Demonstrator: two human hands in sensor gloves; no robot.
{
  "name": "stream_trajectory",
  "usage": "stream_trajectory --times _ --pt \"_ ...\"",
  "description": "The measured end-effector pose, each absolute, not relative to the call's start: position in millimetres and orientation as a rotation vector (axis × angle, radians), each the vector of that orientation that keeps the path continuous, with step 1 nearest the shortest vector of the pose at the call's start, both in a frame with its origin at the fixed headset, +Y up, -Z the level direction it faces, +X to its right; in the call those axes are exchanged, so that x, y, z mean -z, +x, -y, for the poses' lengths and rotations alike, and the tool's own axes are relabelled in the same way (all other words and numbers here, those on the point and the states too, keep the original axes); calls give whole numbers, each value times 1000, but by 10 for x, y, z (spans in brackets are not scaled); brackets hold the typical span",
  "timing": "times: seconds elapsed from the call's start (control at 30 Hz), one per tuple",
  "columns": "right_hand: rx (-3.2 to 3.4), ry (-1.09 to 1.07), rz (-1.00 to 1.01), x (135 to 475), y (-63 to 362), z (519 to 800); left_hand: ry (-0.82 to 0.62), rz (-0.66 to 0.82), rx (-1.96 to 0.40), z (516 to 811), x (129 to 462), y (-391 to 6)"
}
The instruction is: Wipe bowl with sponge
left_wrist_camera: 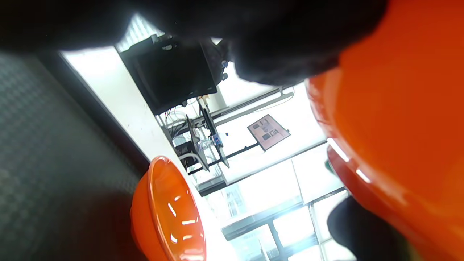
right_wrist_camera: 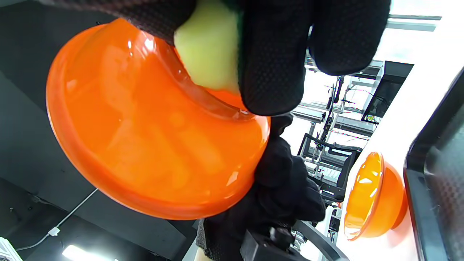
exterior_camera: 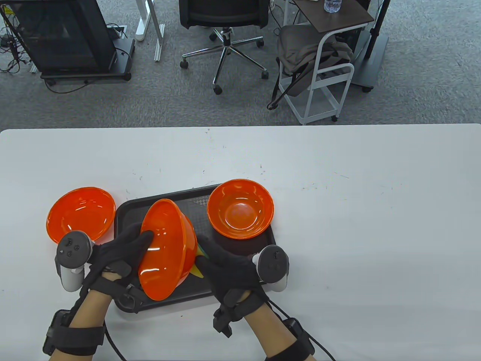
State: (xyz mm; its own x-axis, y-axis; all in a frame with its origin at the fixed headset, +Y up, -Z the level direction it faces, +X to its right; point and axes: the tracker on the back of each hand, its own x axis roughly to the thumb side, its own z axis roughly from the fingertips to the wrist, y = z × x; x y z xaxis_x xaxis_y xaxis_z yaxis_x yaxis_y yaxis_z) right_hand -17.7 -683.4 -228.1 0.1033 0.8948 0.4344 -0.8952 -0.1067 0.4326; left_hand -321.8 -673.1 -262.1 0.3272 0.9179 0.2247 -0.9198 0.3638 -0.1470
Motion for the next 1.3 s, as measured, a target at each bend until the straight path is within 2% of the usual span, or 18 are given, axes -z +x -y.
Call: stream_trajectory --times 0.73,0.9,1.0,1.3 --pt "-1651 674 74 2285 -109 6827 152 78 -962 6722 2684 -3677" --pt "-1670 661 74 2297 -86 6835 113 96 -1073 6761 2714 -3705" --pt "-1672 644 81 2323 -37 6846 135 79 -1078 6738 2719 -3763" --pt "-1663 631 87 2340 16 6843 219 -99 -1085 6771 2697 -4054"
